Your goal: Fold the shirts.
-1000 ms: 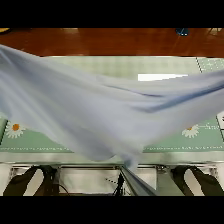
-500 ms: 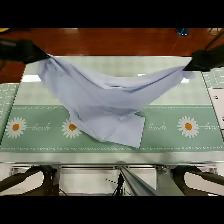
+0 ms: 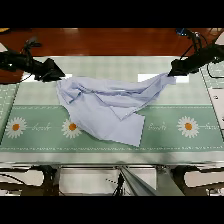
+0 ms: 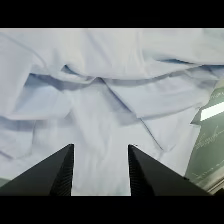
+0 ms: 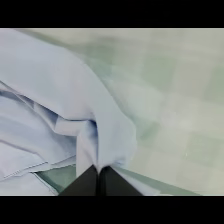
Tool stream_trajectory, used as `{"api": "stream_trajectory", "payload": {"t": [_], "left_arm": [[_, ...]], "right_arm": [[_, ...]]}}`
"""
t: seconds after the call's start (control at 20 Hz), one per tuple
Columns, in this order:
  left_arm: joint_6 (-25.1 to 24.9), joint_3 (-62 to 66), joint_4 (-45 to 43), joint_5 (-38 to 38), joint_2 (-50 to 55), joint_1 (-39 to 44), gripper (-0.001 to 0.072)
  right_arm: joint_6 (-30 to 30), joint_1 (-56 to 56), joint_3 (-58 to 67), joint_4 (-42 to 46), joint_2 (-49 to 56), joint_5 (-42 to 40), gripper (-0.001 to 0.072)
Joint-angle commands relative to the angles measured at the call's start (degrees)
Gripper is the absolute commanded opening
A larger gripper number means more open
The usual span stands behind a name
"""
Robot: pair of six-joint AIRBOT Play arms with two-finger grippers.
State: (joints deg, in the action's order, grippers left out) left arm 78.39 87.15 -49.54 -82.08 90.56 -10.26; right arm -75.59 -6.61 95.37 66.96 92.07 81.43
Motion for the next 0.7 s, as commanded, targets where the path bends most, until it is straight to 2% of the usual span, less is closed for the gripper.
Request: {"api": "stream_trajectory", "payload": {"t": [0.0,0.1,0.15,0.2,0.3,0.35,0.4,0.65], "left_arm": [[2.3,-1.5,-0.6,-9.9,-3.1,-4.0,0.0414],[1.7,-9.3,-3.4,-9.2,-9.1,-3.9,0.0415],[1.2,-15.7,-4.2,-6.4,-13.2,-3.8,0.0433],[1.4,-22.2,-3.8,-3.6,-17.3,-3.9,0.0468],[1.3,-35.5,0.7,0.2,-24.6,-3.0,0.0474],[0.8,-41.4,3.0,1.3,-27.3,-1.7,0.0562],[0.7,-46.1,4.2,2.7,-29.0,0.2,0.0604],[0.8,-59.1,10.2,15.5,-29.1,15.7,0.0604]], "right_arm": [[0.7,-1.9,0.0,0.2,0.4,1.6,0.0019],[0.7,-3.4,0.0,1.2,0.4,4.4,0.0019],[0.6,-4.3,0.0,1.4,0.4,5.4,0.0019],[0.2,-5.2,0.0,1.3,0.3,5.4,0.0019],[-0.2,-6.6,0.0,1.3,0.2,4.7,0.0019],[-0.2,-7.3,0.0,1.2,0.2,4.2,0.0019],[-0.2,-7.6,0.0,1.2,0.2,3.9,0.0019],[-0.2,-8.0,0.0,1.0,0.2,3.8,0.0019]]}}
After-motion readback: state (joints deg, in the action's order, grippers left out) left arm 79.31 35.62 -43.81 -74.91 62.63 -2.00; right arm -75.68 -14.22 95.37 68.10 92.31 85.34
